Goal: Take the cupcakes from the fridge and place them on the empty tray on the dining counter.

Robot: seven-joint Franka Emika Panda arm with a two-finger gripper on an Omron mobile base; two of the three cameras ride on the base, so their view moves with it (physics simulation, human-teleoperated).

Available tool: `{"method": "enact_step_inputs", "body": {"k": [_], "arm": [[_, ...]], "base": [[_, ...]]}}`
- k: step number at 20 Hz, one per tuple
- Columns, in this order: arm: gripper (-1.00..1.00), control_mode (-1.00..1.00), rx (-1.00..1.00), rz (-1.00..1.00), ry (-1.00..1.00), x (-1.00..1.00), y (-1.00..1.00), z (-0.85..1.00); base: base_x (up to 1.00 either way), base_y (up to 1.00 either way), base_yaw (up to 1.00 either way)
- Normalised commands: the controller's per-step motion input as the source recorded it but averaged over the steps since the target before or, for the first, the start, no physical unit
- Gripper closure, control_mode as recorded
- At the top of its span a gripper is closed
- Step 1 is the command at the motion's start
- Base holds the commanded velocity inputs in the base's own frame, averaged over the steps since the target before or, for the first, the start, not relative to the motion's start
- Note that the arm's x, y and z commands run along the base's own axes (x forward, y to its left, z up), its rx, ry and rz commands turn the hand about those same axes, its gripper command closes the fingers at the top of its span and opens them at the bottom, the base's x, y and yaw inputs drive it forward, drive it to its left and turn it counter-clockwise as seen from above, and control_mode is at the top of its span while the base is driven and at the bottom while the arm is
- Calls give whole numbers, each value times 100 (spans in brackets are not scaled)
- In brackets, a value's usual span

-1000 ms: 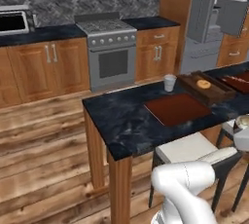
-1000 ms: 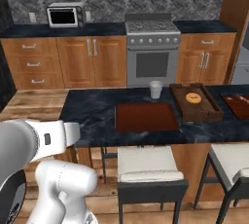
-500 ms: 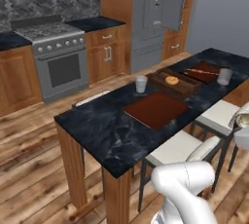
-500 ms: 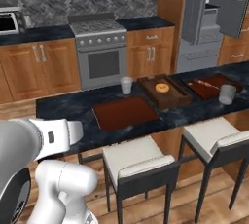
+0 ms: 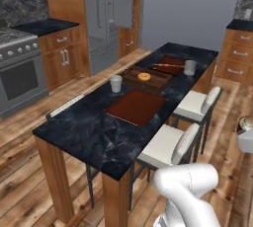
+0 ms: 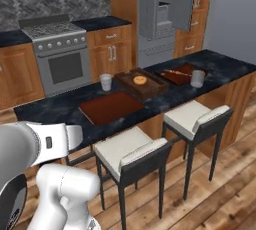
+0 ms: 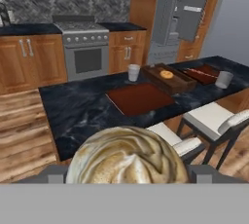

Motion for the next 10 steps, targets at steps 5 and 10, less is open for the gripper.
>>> {"method": "enact_step_inputs", "body": {"k": [5, 10], "arm": [[100, 100, 0, 0, 0, 0, 0, 0], [100, 100, 0, 0, 0, 0, 0, 0]], "base": [[76, 16, -9], [98, 0, 13]]}}
